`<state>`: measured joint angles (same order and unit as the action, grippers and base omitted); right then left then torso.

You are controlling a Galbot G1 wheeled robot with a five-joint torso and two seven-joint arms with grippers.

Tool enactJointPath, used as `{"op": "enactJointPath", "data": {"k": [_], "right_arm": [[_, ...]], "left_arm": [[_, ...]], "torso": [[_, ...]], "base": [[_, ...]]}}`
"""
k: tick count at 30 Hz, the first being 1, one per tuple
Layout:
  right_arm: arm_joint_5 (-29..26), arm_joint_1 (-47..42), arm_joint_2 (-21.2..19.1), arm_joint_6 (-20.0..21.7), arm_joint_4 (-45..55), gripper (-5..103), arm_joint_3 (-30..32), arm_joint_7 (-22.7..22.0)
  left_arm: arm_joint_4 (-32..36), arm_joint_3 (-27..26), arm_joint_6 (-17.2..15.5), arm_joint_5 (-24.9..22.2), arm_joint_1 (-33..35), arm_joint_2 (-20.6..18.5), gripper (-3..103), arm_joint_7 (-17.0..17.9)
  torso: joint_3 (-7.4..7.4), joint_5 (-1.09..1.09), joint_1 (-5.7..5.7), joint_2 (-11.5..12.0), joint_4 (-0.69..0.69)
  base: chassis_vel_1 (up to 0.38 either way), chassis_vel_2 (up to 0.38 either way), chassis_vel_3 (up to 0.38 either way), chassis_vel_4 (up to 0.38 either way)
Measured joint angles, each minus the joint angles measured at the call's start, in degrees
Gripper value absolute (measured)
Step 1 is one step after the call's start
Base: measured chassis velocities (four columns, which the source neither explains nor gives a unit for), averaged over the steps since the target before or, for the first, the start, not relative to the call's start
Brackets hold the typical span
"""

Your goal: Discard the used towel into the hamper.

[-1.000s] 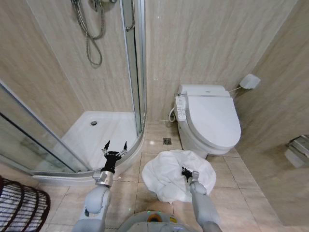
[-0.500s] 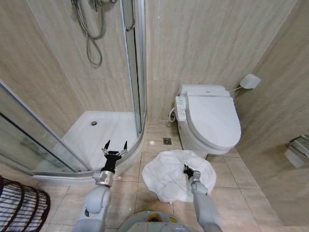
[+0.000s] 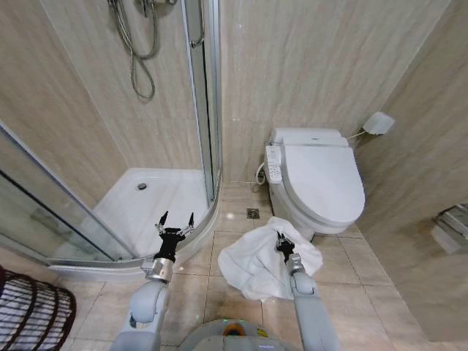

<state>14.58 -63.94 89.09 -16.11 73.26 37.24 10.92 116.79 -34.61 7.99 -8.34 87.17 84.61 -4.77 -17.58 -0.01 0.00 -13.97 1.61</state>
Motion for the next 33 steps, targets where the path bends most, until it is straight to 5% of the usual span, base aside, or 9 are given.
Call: {"op": "enactJointPath", "data": {"k": [18,29,33], "right_arm": [[-8.9,-10.8,-6.6,11.3,32.9,3,-8.0,1.5],[-19.4,-14.2,-13.0,26.6,53.2,3,-7.7,-5.8],[-21.2,-15.4,-14.2,28.9,57.5,3,-5.9,-6.1]], "left_arm": [[-0.6,0.2,2.0,-1.0,0.4,0.4,100,1.7],[-2.7,0.2,5.3,-1.8,-0.2,0.0,100,2.3],[-2.7,0.4,5.4,-1.8,-0.5,0.1,100,2.3]], "torso": [[0.00,0.00,0.00,0.0,0.00],[0.00,0.01,0.00,0.0,0.00],[0.00,0.01,0.00,0.0,0.00]], "base": [[0.000,0.000,0.000,0.000],[0.000,0.000,0.000,0.000],[0.000,0.000,0.000,0.000]]}}
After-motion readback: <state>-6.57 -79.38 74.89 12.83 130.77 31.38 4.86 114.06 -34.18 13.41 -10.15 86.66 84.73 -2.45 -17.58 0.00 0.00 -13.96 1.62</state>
